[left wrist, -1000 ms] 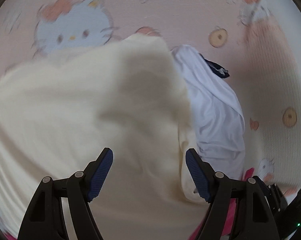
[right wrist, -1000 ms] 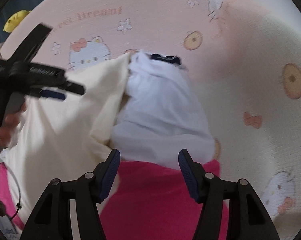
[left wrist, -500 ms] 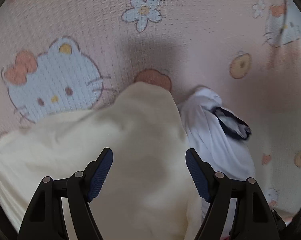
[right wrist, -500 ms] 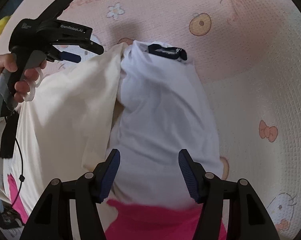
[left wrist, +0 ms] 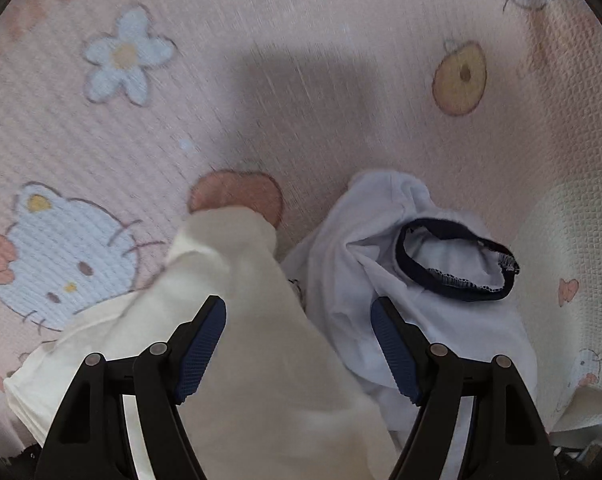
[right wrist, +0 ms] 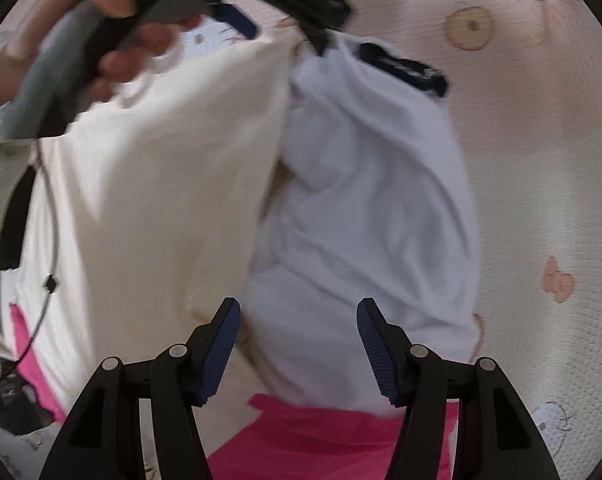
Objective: Fold clothes
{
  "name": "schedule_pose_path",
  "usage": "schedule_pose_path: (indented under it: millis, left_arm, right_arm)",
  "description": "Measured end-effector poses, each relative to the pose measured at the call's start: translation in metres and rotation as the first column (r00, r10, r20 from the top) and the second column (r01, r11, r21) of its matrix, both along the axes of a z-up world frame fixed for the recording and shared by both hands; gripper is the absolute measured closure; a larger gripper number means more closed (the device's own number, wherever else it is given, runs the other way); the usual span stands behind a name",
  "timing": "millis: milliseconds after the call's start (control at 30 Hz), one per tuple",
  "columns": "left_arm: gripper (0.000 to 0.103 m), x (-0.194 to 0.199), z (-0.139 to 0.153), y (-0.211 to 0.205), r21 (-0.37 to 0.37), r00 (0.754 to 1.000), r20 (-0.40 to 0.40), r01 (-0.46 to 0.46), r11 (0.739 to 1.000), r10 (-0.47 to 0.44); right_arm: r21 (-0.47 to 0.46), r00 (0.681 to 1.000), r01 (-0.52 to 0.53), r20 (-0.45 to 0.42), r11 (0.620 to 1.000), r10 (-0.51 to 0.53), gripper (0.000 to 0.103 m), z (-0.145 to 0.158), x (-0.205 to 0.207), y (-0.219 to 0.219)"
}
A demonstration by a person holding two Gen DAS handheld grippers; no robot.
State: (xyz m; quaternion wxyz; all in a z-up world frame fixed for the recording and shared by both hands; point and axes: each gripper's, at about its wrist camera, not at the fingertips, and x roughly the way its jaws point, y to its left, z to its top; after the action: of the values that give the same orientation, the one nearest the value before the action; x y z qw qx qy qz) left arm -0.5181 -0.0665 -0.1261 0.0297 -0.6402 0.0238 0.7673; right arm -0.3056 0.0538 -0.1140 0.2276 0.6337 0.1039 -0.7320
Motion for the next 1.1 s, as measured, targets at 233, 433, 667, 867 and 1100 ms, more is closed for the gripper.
schedule_pose_path:
  millis: [233,433,667,867,1100]
  left_arm:
    - [0.031,-0.002,-0.008,-0.001,0.024,1.0,0.006,-0.01,1.0,0.01]
    - [0.031,0.009,-0.02,-0.01,0.048,0.999,0.042,-0.016,0.999,0.014]
    - [0.031,0.015,-0.025,-0.026,0.134,0.994,0.063,-0.096,0.986,0.088]
    - [0.031,0.028,-0.021,-0.023,0.14,0.996,0.044,-0.087,0.986,0.082]
    - [0.031,0.031,-0.04,-0.012,0.178,0.991,0.109,-0.103,0.979,0.084]
  right_arm:
    - [-0.063,0.996,-0.062,0.061,0.996,0.066,0.043,-0.011,0.002,-0.024]
    - [-0.043,0.976,-0.201,0.073,0.979,0.204,0.043,-0.028,0.015,-0.033]
    - [0.022,0.954,-0.298,0.051,0.954,0.297,0.043,-0.033,0.025,-0.044]
    - [0.109,0.96,-0.275,-0.031,0.955,0.28,0.043,-0.036,0.037,-0.056]
    - [0.119,0.958,-0.271,-0.067,0.955,0.28,0.043,-0.038,0.054,-0.07]
